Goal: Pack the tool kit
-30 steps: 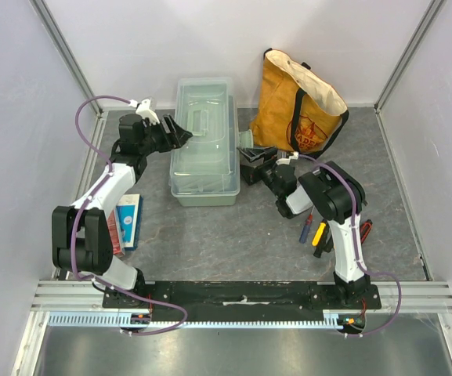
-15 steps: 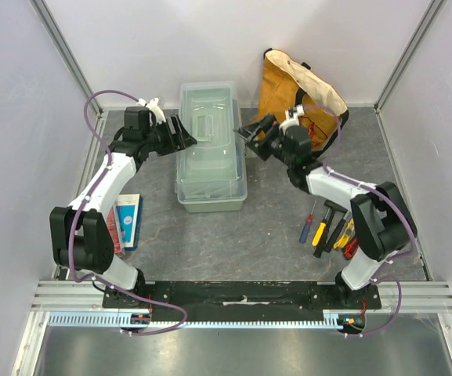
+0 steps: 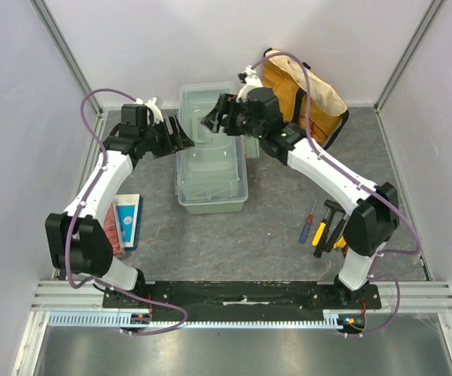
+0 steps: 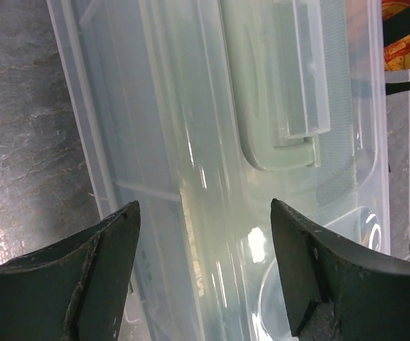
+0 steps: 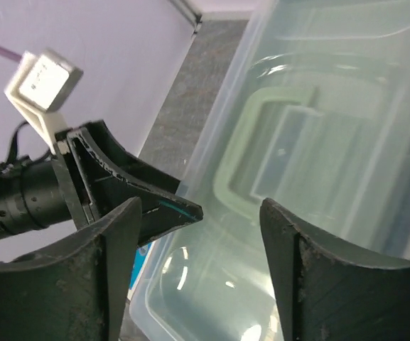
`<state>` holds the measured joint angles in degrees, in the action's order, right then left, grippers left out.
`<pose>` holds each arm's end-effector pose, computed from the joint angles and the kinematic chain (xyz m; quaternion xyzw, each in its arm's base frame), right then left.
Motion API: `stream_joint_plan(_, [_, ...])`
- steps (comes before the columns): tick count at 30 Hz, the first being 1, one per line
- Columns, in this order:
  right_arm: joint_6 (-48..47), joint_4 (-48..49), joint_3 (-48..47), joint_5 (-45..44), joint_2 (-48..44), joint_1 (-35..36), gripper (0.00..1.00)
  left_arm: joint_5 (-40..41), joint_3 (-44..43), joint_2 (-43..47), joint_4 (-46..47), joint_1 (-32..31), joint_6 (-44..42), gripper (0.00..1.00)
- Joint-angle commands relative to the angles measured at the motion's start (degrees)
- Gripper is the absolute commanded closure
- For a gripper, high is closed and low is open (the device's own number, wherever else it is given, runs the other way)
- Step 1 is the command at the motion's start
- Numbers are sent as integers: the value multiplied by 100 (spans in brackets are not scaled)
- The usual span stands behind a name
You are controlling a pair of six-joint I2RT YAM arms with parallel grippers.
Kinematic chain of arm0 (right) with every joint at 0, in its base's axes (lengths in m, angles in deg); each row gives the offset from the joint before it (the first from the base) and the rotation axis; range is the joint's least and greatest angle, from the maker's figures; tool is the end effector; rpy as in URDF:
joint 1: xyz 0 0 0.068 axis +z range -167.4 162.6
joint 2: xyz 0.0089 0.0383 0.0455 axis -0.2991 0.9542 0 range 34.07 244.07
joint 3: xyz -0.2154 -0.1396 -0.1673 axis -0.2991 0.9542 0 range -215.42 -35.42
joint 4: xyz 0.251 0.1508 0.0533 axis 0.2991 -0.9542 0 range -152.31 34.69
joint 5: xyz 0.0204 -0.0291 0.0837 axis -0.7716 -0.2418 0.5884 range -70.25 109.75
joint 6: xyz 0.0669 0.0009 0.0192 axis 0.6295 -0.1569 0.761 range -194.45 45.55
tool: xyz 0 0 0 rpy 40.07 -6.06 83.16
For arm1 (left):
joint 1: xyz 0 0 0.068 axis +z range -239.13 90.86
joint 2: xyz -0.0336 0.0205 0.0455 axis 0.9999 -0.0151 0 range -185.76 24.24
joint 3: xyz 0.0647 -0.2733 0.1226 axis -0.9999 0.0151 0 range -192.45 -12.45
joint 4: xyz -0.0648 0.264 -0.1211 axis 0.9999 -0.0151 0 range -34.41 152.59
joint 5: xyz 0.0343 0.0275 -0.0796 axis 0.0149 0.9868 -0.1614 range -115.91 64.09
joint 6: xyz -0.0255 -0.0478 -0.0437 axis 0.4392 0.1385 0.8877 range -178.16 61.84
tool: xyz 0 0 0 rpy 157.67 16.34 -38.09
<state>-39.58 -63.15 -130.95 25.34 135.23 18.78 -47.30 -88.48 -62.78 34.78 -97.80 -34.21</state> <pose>0.3940 0.2951 0.4080 -0.0391 0.7839 0.3906 0.4812 0.3851 -0.0796 0.3372 -0.0385 0.8890 -0.2798 0.3605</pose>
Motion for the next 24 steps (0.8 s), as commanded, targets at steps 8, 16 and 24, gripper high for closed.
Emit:
stream_joint_plan(8, [-350, -1405, -1740, -523, 1282, 556, 42, 258, 220, 880, 144, 207, 110, 21])
stream_joint_plan(16, [-130, -1536, -2338, -1305, 1810, 793, 39, -1069, 659, 739, 408, 190, -258, 27])
stream_joint_plan(24, [195, -1765, -2769, -1745, 2302, 899, 35, -1148, 1098, 880, 522, 207, -346, 34])
